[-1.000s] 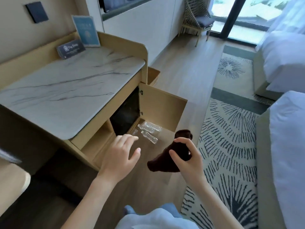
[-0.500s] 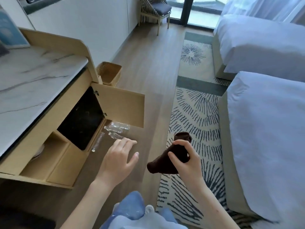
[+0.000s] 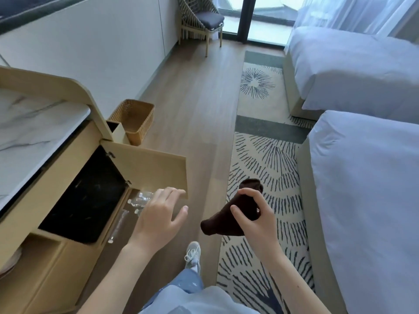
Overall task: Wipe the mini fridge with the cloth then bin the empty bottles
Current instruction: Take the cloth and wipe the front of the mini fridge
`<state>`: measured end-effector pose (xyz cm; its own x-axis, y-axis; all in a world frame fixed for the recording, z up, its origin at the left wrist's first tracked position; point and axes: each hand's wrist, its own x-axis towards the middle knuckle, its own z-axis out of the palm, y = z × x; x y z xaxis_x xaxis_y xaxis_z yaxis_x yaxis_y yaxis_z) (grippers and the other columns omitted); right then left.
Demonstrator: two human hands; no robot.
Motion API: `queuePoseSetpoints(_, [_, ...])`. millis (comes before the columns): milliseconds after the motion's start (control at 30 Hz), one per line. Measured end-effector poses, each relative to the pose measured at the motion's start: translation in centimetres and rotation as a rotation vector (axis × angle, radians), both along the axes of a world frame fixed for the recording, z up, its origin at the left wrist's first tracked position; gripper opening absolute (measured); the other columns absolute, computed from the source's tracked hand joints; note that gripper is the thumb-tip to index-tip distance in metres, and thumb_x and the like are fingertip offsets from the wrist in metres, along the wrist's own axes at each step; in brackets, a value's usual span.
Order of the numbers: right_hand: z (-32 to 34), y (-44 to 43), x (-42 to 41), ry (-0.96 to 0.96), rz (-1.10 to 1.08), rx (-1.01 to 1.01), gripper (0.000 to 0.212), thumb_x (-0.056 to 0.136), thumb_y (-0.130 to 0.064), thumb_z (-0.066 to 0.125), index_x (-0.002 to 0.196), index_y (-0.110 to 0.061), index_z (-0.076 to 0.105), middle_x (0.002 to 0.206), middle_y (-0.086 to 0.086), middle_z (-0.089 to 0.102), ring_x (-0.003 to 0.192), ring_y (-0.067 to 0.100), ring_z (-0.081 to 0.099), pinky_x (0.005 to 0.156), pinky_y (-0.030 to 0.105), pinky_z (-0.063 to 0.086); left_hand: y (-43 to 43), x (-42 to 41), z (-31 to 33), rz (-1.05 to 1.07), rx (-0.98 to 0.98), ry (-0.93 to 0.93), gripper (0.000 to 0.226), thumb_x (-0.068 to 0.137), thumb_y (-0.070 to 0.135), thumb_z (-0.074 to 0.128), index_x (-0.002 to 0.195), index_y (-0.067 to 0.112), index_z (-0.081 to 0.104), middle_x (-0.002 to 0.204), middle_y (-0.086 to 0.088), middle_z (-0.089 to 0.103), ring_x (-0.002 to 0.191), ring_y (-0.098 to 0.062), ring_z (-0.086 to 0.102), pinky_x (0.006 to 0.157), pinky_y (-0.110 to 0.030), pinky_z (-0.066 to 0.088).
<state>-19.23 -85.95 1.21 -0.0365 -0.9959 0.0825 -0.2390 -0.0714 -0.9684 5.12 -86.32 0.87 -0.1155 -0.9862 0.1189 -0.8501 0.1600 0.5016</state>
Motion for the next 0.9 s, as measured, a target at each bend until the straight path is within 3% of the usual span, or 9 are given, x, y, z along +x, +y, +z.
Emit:
queuePoseSetpoints(267, [2.8,-15.6,2.1,0.014,-0.010,-0.063,0.040,0.085,-0.006,0.075,0.113,-0.032,0.064,0.104,-0.017,0.066,0.101,0.007,0.062,0.082,0.010,0.047,-15.1,2.6,3.4,-0.005,-0.048,-0.031,0.048,0.089,0.043,0.041,0.118,0.013,0.065,0.110,0.000,0.067,0.105,-0.020,0.060,0.088,-0.034,0.052])
queuePoseSetpoints(433, [4.9,-24.2,4.8,0.020,0.099,-0.094,0.041,0.085,-0.007,0.075,0.114,-0.035,0.064,0.101,-0.019,0.065,0.099,0.004,0.061,0.080,0.007,0.045,-20.9,5.1,5.3,0.121,-0.079,-0.025,0.052,0.089,0.044,0.039,0.120,0.011,0.065,0.114,-0.003,0.067,0.111,-0.021,0.059,0.091,-0.036,0.052])
queuePoseSetpoints(700, [3.7,-33.5,11.0,0.038,0.438,-0.048,0.043,0.083,-0.003,0.075,0.111,-0.034,0.065,0.103,-0.025,0.066,0.100,-0.005,0.060,0.079,0.002,0.043,-21.1,8.1,2.4,0.462,-0.023,-0.047,0.049,0.090,0.041,0.040,0.119,0.010,0.065,0.113,0.000,0.067,0.109,-0.019,0.059,0.090,-0.028,0.047])
queuePoseSetpoints(900, [2.0,-37.5,15.7,0.049,0.797,0.038,0.045,0.082,-0.004,0.074,0.108,-0.041,0.066,0.104,-0.020,0.069,0.098,-0.001,0.063,0.078,0.002,0.042,-18.9,7.6,1.6,0.829,0.004,-0.022,0.045,0.091,0.041,0.041,0.117,0.013,0.065,0.111,0.006,0.064,0.105,-0.011,0.054,0.082,-0.019,0.045])
